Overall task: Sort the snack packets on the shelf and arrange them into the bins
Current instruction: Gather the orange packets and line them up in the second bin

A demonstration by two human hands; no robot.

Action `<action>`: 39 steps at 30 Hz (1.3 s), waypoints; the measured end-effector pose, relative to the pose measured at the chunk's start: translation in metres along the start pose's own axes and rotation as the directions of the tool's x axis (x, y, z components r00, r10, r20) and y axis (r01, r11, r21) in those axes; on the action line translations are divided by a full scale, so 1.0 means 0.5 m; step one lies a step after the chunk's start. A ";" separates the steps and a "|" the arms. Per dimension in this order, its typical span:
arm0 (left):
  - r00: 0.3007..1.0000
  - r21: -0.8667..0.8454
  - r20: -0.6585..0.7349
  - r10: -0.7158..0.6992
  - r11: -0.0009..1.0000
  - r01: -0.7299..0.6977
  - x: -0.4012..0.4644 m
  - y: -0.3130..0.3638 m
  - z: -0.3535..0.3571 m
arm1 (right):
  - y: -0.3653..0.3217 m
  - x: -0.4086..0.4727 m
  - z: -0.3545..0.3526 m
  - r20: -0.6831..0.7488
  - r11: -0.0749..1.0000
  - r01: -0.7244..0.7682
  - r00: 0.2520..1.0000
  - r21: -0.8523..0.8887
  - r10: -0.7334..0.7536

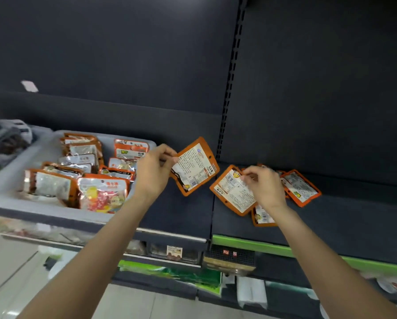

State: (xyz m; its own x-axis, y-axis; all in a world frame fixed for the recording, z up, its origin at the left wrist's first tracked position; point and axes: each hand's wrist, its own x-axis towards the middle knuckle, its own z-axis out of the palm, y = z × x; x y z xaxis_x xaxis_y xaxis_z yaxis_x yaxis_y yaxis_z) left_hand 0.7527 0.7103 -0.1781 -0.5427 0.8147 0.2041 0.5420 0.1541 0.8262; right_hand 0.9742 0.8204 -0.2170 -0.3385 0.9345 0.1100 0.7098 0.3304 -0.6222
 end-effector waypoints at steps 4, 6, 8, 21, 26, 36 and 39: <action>0.992 0.008 -0.122 0.025 1.000 -0.024 -0.006 -0.028 -0.103 | -0.121 0.005 0.033 -0.039 0.997 0.058 0.998 0.055 -0.056; 0.986 0.043 -0.166 0.022 0.999 -0.015 -0.003 -0.057 -0.167 | -0.190 0.009 0.060 -0.071 0.990 0.096 0.993 0.104 -0.089; 0.974 0.047 -0.225 0.006 0.999 0.005 0.004 -0.095 -0.241 | -0.267 0.010 0.096 -0.108 0.979 0.140 0.986 0.148 -0.125; 0.971 0.024 -0.221 -0.094 0.994 0.102 0.134 -0.398 -0.608 | -0.644 -0.011 0.377 -0.273 0.967 0.226 0.943 0.118 -0.188; 0.983 0.029 -0.154 -0.103 0.994 0.109 0.173 -0.470 -0.626 | -0.703 -0.020 0.434 -0.247 0.966 0.217 0.953 0.142 -0.178; 0.983 -0.094 -0.150 -0.103 0.992 0.089 0.209 -0.513 -0.646 | -0.754 -0.016 0.491 -0.235 0.976 0.175 0.962 0.133 -0.141; 0.979 -0.139 -0.171 -0.110 0.986 0.087 0.222 -0.519 -0.650 | -0.752 -0.016 0.492 -0.243 0.978 0.173 0.960 0.119 -0.140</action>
State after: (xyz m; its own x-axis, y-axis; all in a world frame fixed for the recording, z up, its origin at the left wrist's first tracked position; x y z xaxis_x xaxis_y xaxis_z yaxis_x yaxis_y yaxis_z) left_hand 0.3431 0.5789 -0.1993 -0.7011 0.6848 0.1988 0.3984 0.1450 0.9057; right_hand 0.5582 0.6560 -0.1749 -0.2737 0.8830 0.3813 0.5621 0.4685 -0.6816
